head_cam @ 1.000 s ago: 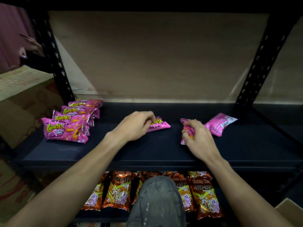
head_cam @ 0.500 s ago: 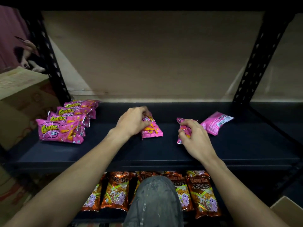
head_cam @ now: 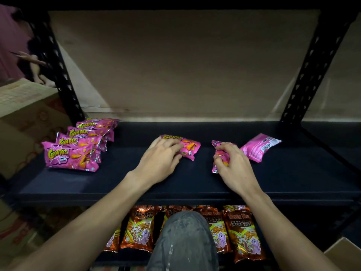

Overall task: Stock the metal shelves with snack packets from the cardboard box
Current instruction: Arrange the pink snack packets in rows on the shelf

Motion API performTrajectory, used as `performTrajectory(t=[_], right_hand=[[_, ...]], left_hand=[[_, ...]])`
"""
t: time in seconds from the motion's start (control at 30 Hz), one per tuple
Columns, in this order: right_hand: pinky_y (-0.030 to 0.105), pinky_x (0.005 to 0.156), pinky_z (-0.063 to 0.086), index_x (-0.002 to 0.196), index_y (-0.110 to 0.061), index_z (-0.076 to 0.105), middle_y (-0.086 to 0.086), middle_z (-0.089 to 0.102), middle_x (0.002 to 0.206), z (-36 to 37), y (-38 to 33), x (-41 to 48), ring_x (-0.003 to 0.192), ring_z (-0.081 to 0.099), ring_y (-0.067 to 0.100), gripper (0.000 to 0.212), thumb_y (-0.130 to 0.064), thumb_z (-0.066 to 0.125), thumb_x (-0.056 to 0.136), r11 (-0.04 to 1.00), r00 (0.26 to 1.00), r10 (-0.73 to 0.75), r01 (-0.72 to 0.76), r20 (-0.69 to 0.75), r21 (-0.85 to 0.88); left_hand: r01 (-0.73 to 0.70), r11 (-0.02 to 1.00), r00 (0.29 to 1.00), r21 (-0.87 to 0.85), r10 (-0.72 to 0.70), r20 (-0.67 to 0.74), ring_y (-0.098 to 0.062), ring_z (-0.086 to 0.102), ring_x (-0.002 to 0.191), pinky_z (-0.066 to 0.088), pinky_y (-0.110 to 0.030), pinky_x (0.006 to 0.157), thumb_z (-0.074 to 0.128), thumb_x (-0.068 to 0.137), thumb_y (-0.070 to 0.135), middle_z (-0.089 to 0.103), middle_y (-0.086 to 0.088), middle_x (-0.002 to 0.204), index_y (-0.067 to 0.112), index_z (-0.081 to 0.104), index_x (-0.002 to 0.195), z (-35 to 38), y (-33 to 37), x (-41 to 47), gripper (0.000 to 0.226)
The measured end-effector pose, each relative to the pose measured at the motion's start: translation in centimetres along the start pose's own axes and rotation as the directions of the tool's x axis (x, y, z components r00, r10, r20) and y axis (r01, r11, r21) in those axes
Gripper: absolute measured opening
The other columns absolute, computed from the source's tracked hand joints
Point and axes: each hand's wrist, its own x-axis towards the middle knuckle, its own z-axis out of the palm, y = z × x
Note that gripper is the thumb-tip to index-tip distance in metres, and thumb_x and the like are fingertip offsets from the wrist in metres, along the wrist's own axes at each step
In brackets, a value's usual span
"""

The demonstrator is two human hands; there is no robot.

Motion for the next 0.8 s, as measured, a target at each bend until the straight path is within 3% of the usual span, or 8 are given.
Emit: performTrajectory(t=[0.1,0.23,0.43,0.67,0.8], right_hand=[[0.037,0.1,0.046,0.116,-0.018,0.064,-0.007,0.059,0.12,0.0,0.0,-0.1,0.116,0.054,0.015,0.025,-0.022,0.059,0.092,1.0,1.0,0.004,-0.004,-0.001,0.003],[0.037,0.098,0.047,0.116,-0.019,0.064,-0.008,0.058,0.118,0.1,0.0,0.0,0.115,0.054,0.014,0.024,-0.023,0.059,0.093,1.0,1.0,0.006,-0.006,0.002,0.001],[0.038,0.097,0.047,0.114,-0.02,0.064,-0.007,0.059,0.116,0.2,-0.1,0.1,0.113,0.055,0.016,0.023,-0.023,0.06,0.091,1.0,1.0,0.003,-0.003,0.001,-0.011],[0.027,0.09,0.039,0.115,-0.018,0.063,-0.005,0.06,0.118,0.5,-0.6,0.4,0.113,0.053,0.015,0.023,-0.022,0.06,0.092,0.998,1.0,-0.02,0.022,0.023,-0.066],[0.028,0.094,0.041,0.114,-0.018,0.066,-0.008,0.061,0.116,0.1,-1.0,0.3,0.114,0.055,0.015,0.023,-0.02,0.062,0.091,0.999,0.998,-0.032,0.034,0.045,-0.042]], left_hand=[[0.058,0.994,0.993,0.092,-0.067,0.096,-0.018,0.032,0.143,0.015,-0.033,0.119,0.041,0.103,0.035,0.033,0.001,0.157,0.02,0.033,0.152,0.2,-1.2,0.2,0.052],[0.165,0.972,0.953,0.17,-0.201,0.226,-0.021,0.018,0.15,0.013,-0.039,0.122,0.034,0.105,0.036,0.015,-0.005,0.164,0.014,0.012,0.157,0.1,-3.5,1.2,0.061],[0.258,0.946,0.911,0.196,-0.306,0.276,-0.022,0.015,0.151,0.008,-0.04,0.121,0.03,0.106,0.038,0.011,-0.006,0.165,0.011,0.013,0.156,0.0,-6.4,2.9,0.06],[0.326,0.922,0.875,0.208,-0.378,0.302,-0.023,0.013,0.151,0.007,-0.038,0.122,0.031,0.105,0.039,0.008,-0.004,0.165,0.013,0.012,0.157,-0.2,-8.7,3.8,0.061],[0.347,0.917,0.867,0.196,-0.393,0.306,-0.024,0.013,0.151,0.005,-0.039,0.123,0.032,0.105,0.039,0.007,-0.005,0.165,0.014,0.012,0.157,0.1,-9.7,4.2,0.062]])
